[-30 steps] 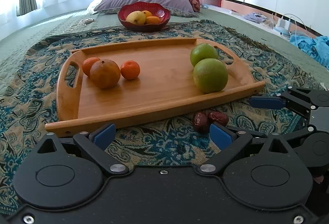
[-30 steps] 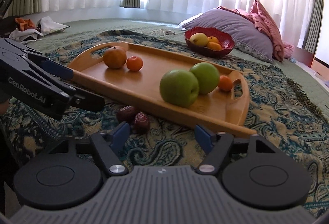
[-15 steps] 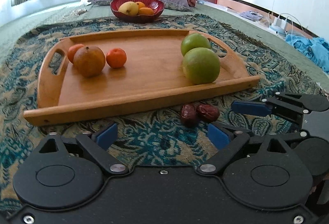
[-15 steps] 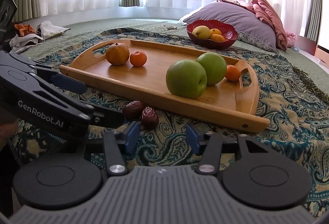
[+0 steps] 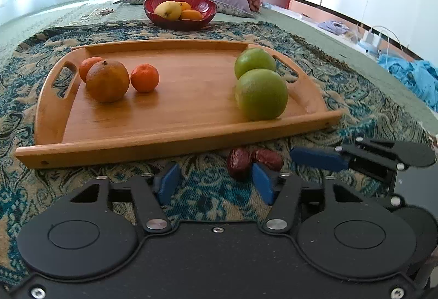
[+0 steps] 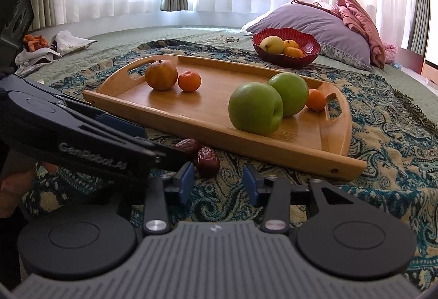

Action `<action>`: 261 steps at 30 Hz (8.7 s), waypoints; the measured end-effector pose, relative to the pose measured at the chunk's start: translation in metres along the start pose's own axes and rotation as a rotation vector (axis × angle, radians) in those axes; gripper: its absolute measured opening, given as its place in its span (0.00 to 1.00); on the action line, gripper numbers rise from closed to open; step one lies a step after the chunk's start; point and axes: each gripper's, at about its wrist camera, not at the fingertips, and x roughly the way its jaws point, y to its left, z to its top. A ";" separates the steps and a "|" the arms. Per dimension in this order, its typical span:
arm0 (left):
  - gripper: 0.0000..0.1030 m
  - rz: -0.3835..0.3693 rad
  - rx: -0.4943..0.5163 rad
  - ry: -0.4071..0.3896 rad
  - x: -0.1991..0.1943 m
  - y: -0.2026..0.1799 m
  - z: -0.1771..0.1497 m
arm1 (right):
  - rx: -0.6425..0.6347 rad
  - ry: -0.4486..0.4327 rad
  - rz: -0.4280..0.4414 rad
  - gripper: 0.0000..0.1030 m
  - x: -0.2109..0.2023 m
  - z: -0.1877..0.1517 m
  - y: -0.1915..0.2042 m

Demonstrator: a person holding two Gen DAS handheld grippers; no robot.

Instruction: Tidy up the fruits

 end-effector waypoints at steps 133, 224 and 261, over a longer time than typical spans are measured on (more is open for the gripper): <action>0.23 0.230 -0.182 0.151 0.121 0.112 0.166 | 0.241 0.308 -0.086 0.23 0.172 0.156 -0.076; 0.87 0.300 -0.110 -0.077 -0.025 0.045 -0.028 | 0.123 -0.030 -0.215 0.75 0.009 -0.005 0.008; 1.00 0.315 -0.133 -0.061 -0.009 0.049 -0.029 | 0.110 -0.007 -0.184 0.87 0.022 -0.010 0.004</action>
